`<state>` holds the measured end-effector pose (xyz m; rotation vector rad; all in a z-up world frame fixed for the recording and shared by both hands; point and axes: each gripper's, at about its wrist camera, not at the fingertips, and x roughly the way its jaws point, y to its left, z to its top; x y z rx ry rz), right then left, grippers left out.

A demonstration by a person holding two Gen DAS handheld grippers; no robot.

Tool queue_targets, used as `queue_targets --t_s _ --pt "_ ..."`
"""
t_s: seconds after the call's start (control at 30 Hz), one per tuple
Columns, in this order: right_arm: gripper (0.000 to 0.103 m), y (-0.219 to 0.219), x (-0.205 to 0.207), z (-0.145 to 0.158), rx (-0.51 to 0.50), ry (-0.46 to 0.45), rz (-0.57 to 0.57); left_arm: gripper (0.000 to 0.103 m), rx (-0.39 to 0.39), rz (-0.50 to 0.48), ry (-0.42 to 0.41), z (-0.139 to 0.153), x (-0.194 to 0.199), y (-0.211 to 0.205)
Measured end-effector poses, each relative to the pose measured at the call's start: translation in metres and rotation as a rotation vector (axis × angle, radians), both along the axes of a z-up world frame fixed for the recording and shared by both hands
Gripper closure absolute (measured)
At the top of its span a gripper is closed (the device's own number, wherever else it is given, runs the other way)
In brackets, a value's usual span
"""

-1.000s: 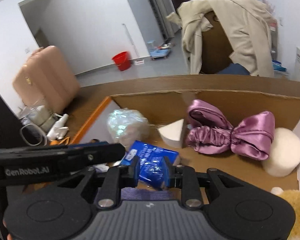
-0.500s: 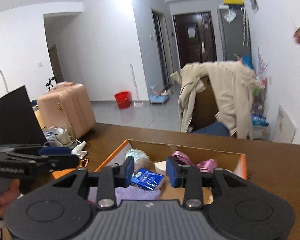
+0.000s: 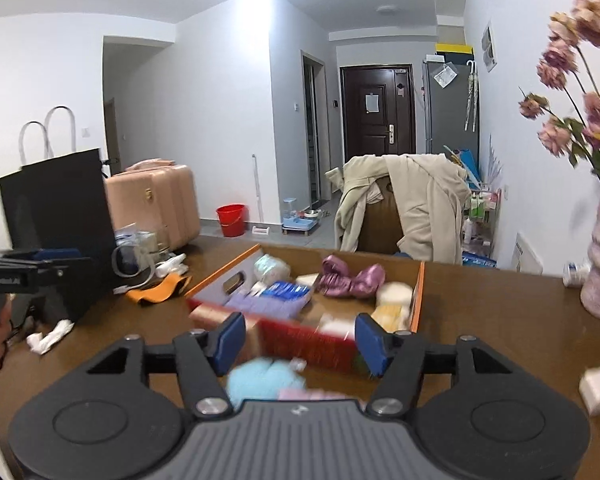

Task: Organize soft objects
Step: 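Move the left gripper to the pink scouring sponge block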

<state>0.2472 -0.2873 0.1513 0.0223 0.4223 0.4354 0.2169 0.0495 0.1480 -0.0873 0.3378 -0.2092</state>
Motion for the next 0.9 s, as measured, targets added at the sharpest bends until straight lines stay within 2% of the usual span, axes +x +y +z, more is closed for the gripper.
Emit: queue_targets --t_s 0.13,0.23,0.47,0.67,0.9 --pt "0.033 0.003 -0.044 -0.021 0.023 0.001 -0.023 0.016 -0.030 0.045 0.017 -0.023 -0.033 0.008" --pt "0.033 0.003 -0.062 -0.033 0.094 0.033 -0.033 0.016 -0.025 0.062 0.049 -0.032 -0.043 0.016" --pt "0.033 0.021 -0.054 -0.042 0.089 0.063 -0.015 0.016 -0.054 0.085 0.072 -0.042 -0.032 0.026" --pt "0.033 0.045 -0.017 -0.054 0.086 0.124 0.013 0.019 -0.072 0.061 0.124 -0.053 0.014 0.023" --pt "0.049 0.081 0.070 -0.067 0.107 0.181 0.019 0.038 -0.129 -0.011 0.217 -0.064 0.112 0.023"
